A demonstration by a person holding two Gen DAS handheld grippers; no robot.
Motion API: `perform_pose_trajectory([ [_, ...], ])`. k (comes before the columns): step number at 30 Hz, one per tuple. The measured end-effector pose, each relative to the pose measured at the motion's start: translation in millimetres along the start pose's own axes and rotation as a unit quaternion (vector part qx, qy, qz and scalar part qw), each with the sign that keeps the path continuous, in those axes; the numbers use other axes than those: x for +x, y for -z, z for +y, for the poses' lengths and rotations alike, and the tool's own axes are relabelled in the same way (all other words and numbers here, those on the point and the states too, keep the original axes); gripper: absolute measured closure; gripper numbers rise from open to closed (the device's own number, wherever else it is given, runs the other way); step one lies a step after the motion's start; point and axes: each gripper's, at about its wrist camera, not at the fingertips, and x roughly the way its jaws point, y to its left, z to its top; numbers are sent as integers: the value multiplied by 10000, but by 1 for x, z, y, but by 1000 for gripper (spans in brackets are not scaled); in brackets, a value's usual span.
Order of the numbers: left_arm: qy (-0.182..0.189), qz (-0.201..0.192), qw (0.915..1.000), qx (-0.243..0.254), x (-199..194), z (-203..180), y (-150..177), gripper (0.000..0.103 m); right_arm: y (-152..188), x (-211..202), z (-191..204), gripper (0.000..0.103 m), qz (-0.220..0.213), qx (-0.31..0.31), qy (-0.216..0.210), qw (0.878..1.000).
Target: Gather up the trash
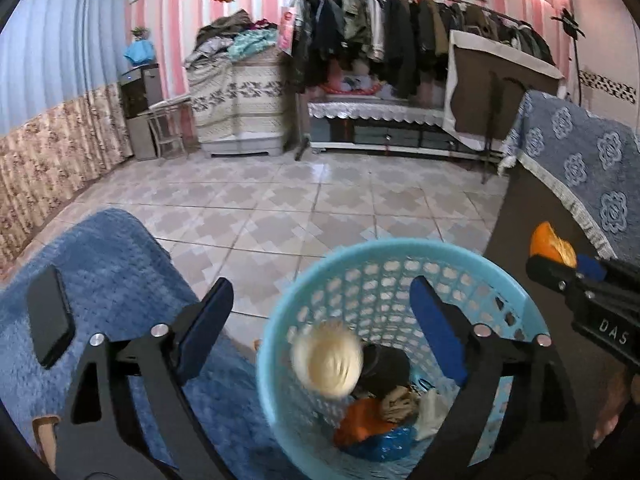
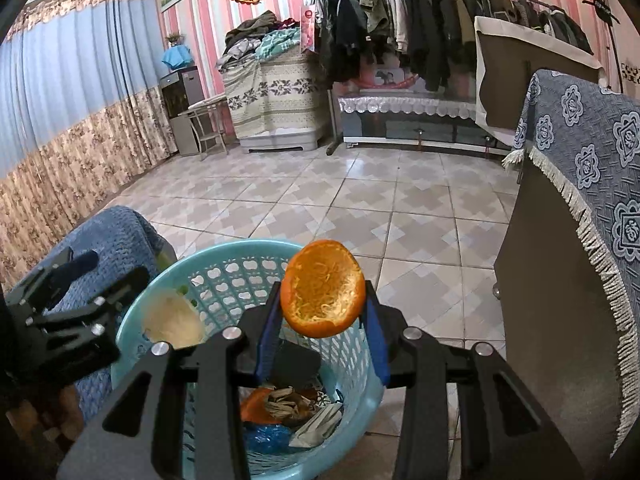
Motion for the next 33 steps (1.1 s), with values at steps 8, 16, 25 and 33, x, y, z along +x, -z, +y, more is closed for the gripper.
perform_pose_trajectory([
  [8, -324, -140, 9982, -476, -28, 46, -4, 6, 1, 2, 5, 64, 7, -15, -20, 10000],
  [16, -761, -319, 9946, -635, -58, 68, 5, 6, 2, 13, 29, 64, 127, -247, -162, 9995],
  [25, -943, -255, 9915, -858, -91, 89, 23, 5, 4, 13, 36, 24, 179, -396, -188, 9989],
  [33, -1244, -196, 9860, -1095, -136, 108, 44, 5, 3, 4, 37, 4, 57, -505, 7, 9987],
])
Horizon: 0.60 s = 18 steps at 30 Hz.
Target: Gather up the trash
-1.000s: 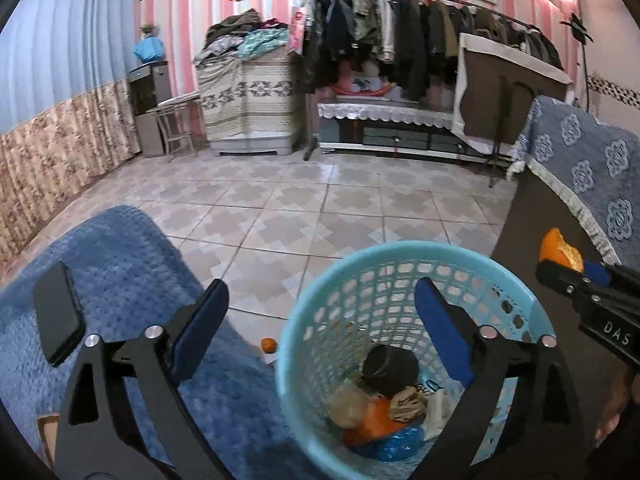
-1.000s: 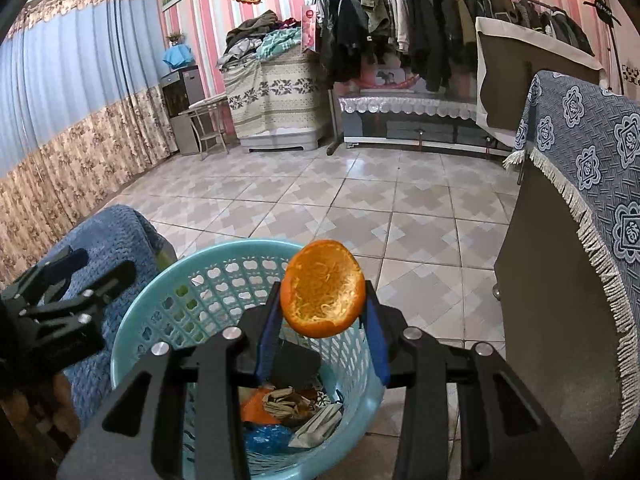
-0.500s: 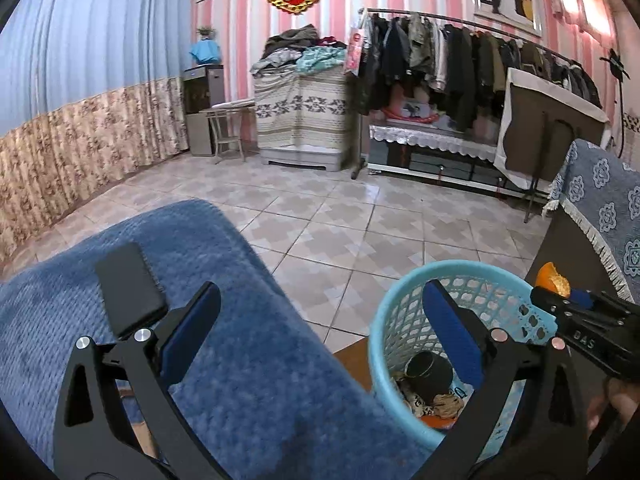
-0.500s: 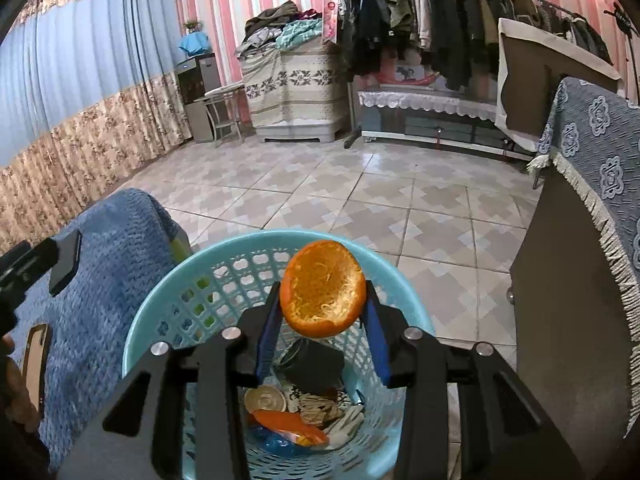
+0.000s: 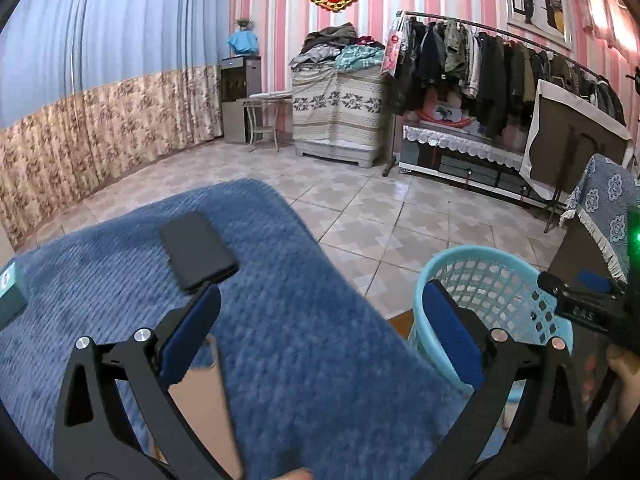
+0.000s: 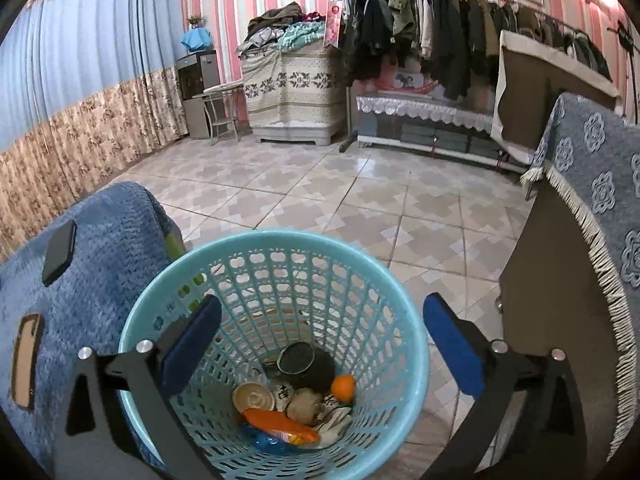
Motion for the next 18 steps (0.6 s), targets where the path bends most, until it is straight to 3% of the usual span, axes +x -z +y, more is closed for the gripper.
perform_pose_trajectory([
  [7, -300, -170, 9994, -18, -57, 27, 13, 5, 15, -20, 12, 4, 84, -204, 184, 9996],
  [10, -531, -208, 9984, -56, -81, 40, 20, 5, 17, -50, 25, 4, -127, -151, -167, 9997],
  [18, -673, -283, 9968, -340, -127, 72, 49, 5, 39, -111, 79, 4, -404, -351, -743, 9958],
])
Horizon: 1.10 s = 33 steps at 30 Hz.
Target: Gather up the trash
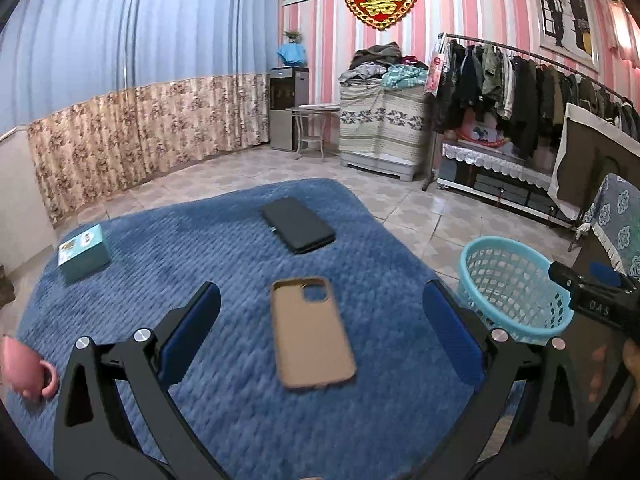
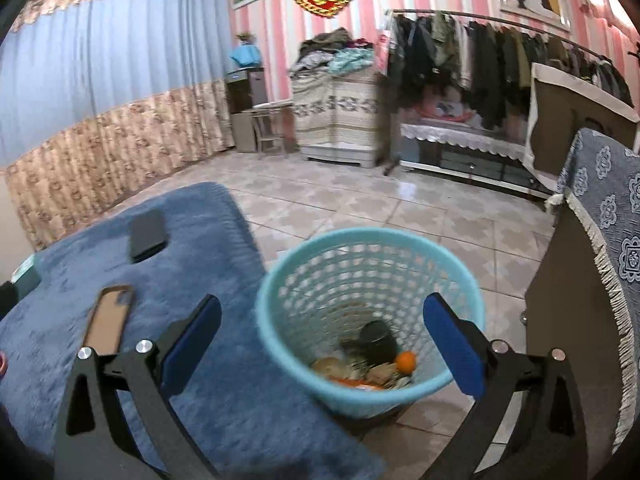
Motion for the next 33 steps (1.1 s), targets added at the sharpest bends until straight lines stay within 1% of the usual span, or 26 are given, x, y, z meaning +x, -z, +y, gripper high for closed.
perform_pose_trajectory([
  [4, -187, -66, 9998, -12, -18, 16, 13, 5, 14, -18, 21, 4, -6, 104, -189, 9998],
  [9, -347, -199, 9992, 48, -36, 30, 27, 5, 30, -30, 37, 4, 33, 149, -268, 9995],
  [11, -330, -229, 9992, -19, -43, 36, 31, 5, 36, -34, 47, 4, 33, 52, -308, 9995],
  [13, -387, -301, 9988, -70, -51, 39, 36, 5, 42, -38, 56, 4, 11, -60, -379, 9993],
  [16, -408, -345, 9985, -155, -56, 44, 41, 5, 52, -47, 71, 4, -85, -275, -443, 9986],
  [22, -393, -426, 9978, -314, -66, 55, 49, 5, 72, -68, 92, 4, -271, -725, -713, 9945],
  [24, -393, -466, 9975, -357, -69, 57, 51, 5, 73, -75, 97, 4, -413, -844, -757, 9927],
  [27, -377, -489, 9974, -384, -71, 59, 54, 5, 72, -81, 96, 4, -574, -815, -803, 9918],
  [33, -399, -535, 9973, -303, -69, 57, 59, 5, 71, -82, 90, 4, -662, -667, -820, 9922],
])
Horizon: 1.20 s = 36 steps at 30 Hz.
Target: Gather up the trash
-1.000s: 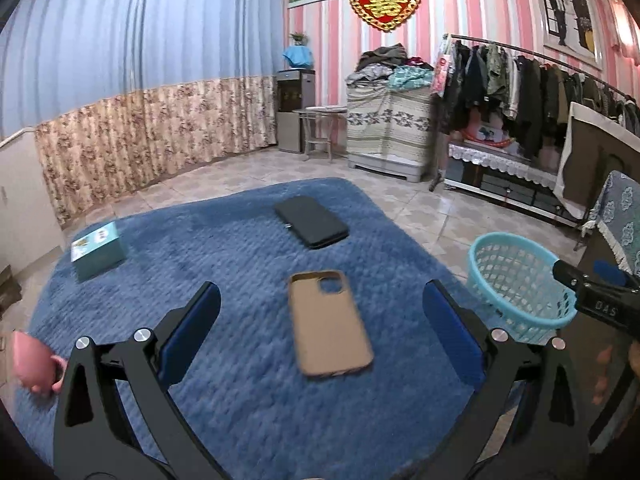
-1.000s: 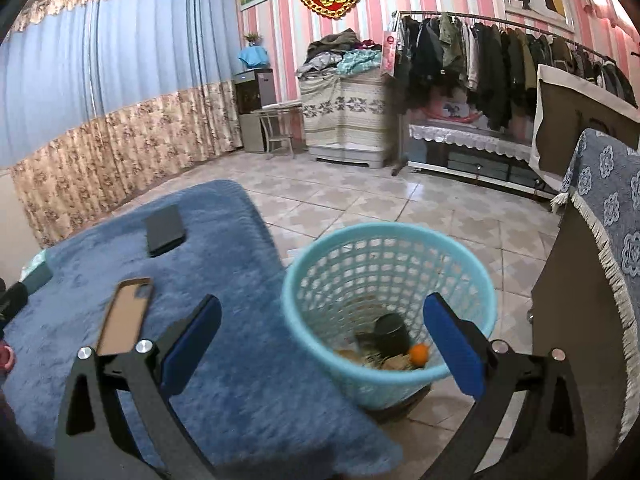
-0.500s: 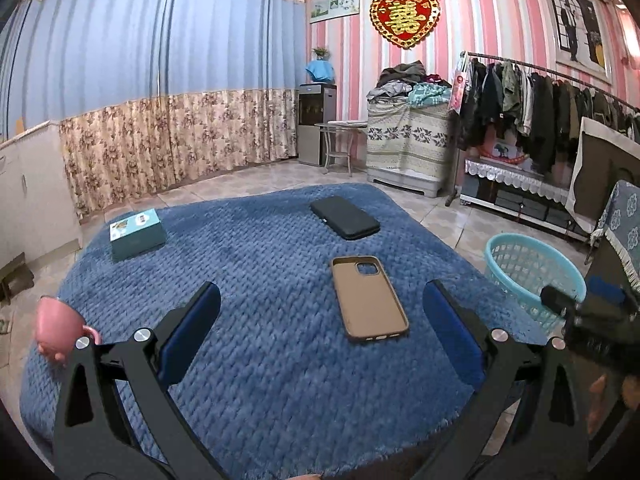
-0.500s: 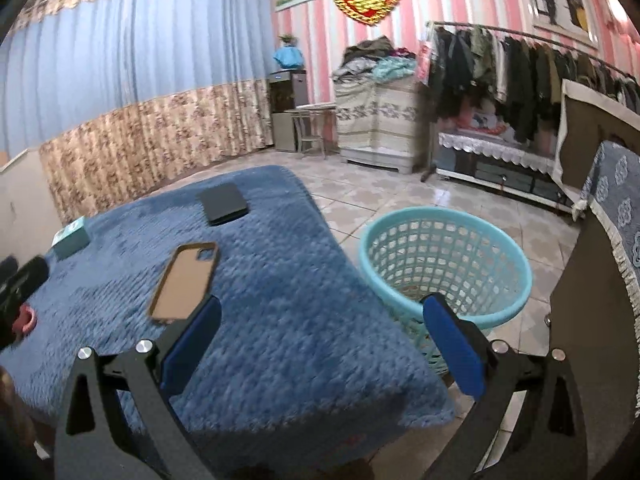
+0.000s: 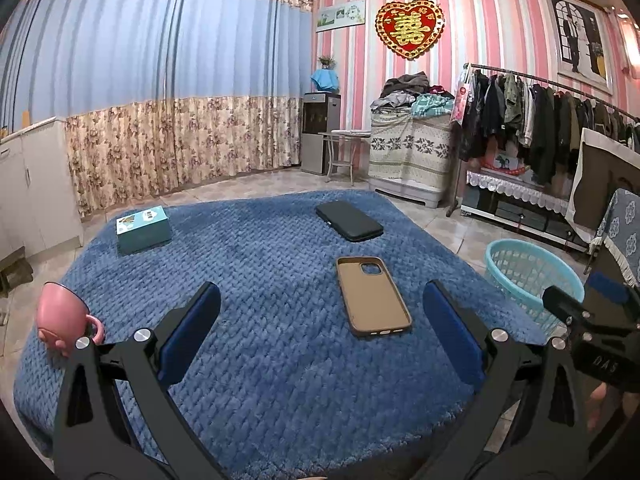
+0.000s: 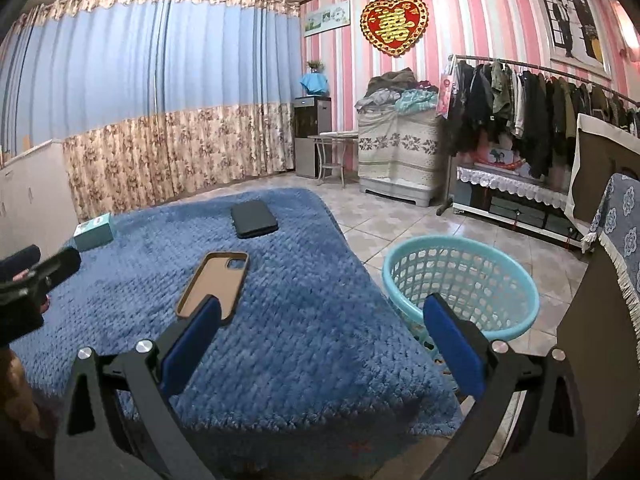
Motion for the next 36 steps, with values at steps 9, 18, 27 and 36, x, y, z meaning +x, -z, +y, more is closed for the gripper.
perform_pose_trajectory([
  [9, 28, 38, 10000, 14, 3, -2, 2, 5, -2, -3, -2, 4, -223, 55, -107, 9997],
  [18, 75, 43, 9999, 101, 10, -6, 6, 5, -1, -1, -1, 4, -258, 25, -159, 9995],
  [27, 13, -13, 9999, 159, 9, -6, 6, 5, 0, 1, -1, 4, -238, -18, -150, 9996],
  [36, -36, -71, 9998, 178, 7, -6, 5, 5, 1, 2, 0, 4, -230, -12, -147, 9996],
])
